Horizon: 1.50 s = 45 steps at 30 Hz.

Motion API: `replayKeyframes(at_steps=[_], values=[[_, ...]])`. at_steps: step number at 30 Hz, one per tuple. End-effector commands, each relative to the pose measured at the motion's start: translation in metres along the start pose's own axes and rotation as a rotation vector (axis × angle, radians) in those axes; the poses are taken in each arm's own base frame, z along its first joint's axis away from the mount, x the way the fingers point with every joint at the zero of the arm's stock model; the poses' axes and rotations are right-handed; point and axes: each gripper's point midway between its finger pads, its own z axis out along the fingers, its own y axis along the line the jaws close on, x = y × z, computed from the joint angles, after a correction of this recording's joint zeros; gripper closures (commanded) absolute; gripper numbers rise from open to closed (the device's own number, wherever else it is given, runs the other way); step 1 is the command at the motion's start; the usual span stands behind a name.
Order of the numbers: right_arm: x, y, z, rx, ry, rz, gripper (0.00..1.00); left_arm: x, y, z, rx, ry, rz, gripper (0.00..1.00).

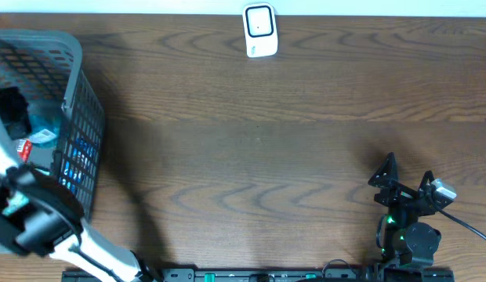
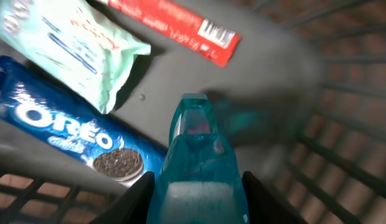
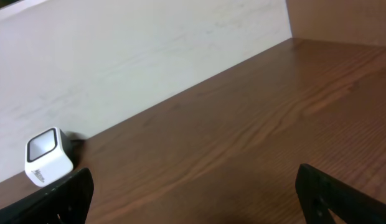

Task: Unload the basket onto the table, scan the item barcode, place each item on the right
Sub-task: 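Grasp the teal spray bottle with the left gripper and lift, then carry the spray bottle with the left gripper toward the white scanner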

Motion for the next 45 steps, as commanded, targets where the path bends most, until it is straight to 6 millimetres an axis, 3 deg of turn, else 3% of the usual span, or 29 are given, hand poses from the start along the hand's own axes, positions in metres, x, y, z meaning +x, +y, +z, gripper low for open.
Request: replayKeyframes(at_steps=[1, 6, 10, 18, 24, 32, 45], values=[[0.002, 0.002, 0.0, -0.011, 0.005, -0.014, 0.01, -0.019, 0.003, -0.069, 0.165, -0.068, -0.042, 0.67], [0.002, 0.002, 0.0, -0.011, 0.005, -0.014, 0.01, -0.023, 0.011, -0.122, 0.302, -0.108, -0.061, 0.67], [0.002, 0.002, 0.0, -0.011, 0.005, -0.014, 0.01, -0.012, 0.012, -0.165, 0.451, -0.068, -0.054, 0.66], [0.002, 0.002, 0.0, -0.011, 0.005, -0.014, 0.01, 0.032, 0.013, -0.241, 0.741, 0.117, 0.03, 0.66], [0.002, 0.002, 0.0, -0.011, 0.005, -0.014, 0.01, 0.079, 0.019, -0.27, 0.821, 0.223, 0.149, 0.66], [0.002, 0.002, 0.0, -0.011, 0.005, -0.014, 0.01, 0.17, 0.028, -0.274, 0.788, 0.362, 0.39, 0.66], [0.002, 0.002, 0.0, -0.011, 0.005, -0.013, 0.01, 0.273, 0.062, -0.206, 0.452, 0.279, 0.688, 0.66]])
